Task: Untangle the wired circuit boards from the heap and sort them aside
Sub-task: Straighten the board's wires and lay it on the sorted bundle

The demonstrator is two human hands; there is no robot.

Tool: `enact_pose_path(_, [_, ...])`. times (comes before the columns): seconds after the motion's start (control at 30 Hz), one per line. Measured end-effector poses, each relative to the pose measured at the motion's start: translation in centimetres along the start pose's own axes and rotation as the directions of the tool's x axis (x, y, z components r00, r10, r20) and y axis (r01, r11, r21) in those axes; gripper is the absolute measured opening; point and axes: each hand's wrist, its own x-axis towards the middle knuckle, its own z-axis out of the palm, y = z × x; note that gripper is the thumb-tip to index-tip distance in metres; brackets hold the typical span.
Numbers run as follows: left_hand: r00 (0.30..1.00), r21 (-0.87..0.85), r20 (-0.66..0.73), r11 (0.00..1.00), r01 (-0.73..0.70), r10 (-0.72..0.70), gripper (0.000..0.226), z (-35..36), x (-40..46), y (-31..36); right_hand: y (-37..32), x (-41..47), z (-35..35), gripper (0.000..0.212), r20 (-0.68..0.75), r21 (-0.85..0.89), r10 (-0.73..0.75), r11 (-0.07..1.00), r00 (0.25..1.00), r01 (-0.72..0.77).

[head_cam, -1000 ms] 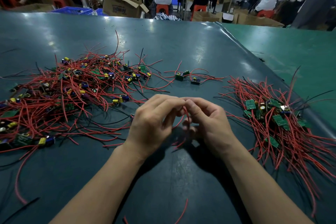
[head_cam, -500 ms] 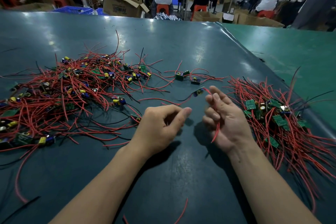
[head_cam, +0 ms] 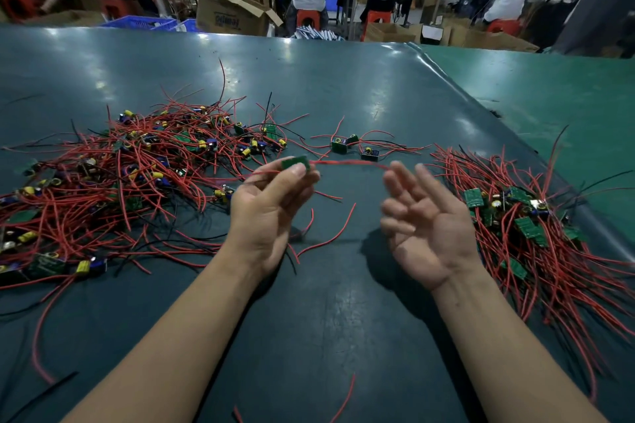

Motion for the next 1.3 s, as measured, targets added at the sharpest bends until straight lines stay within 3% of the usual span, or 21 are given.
enact_pose_path(0.07, [1.000,-0.101,0.018,0.995,0.026,-0.024,0.020,0.0,0.0,0.2,-0.5,-0.1,-0.2,0.036,-0.025,0.128,-0.041,0.991,0.999,0.044])
enact_pose_path(0.1, [0.999,-0.126,0.041,0.991,0.039,-0.035,0.020,0.0,-0.2,0.2,-0.4,-0.1,-0.1,0.042,-0.037,0.101,-0.032,0.994,0.999,0.035])
enact_pose_path(0.2, [0.989,-0.089,0.134,0.993,0.083,-0.071,0.021,0.3,-0.7,-0.6,1.2,0.0,0.7,0.044,-0.050,-0.252,0.037,0.967,0.998,-0.049])
enact_pose_path(0.27, [0.977,0.070,0.178,0.991,0.111,-0.121,0.024,0.3,-1.0,-1.3,1.9,0.1,1.0,0.037,-0.035,-0.372,0.025,0.928,0.999,-0.036])
enact_pose_path(0.37, [0.964,0.254,0.173,0.955,0.153,-0.200,0.029,0.3,-1.1,-1.7,1.9,0.1,0.8,0.023,-0.038,-0.364,-0.061,0.930,0.997,0.043])
enact_pose_path(0.53, [0.969,0.250,0.116,0.951,0.183,-0.217,0.033,0.5,-0.9,-1.6,2.4,0.2,0.7,0.007,-0.051,-0.477,-0.249,0.857,0.967,0.196])
enact_pose_path(0.67, [0.970,0.282,0.079,0.938,0.200,-0.230,0.042,0.8,-0.9,-1.6,2.8,0.3,1.0,0.015,-0.057,-0.581,-0.485,0.727,0.873,0.366])
enact_pose_path(0.8, [0.973,0.257,0.064,0.945,0.201,-0.224,0.039,0.9,-0.9,-1.5,2.9,0.3,1.0,0.010,-0.102,-0.544,-0.470,0.764,0.877,0.346])
enact_pose_path(0.97, [0.970,0.262,0.062,0.941,0.212,-0.236,0.032,0.8,-0.9,-1.4,2.5,0.4,1.0,0.011,-0.146,-0.343,-0.309,0.907,0.940,0.245])
enact_pose_path(1.13, [0.942,0.230,0.112,0.931,0.284,-0.315,0.025,0.7,-0.8,-1.2,1.9,0.2,0.9,0.011,-0.080,-0.150,-0.181,0.974,0.980,0.168])
enact_pose_path(1.3, [0.923,0.238,0.157,0.920,0.310,-0.351,0.026,0.5,-0.8,-0.9,1.9,0.4,1.0,0.016,-0.028,-0.091,-0.159,0.984,0.987,0.156])
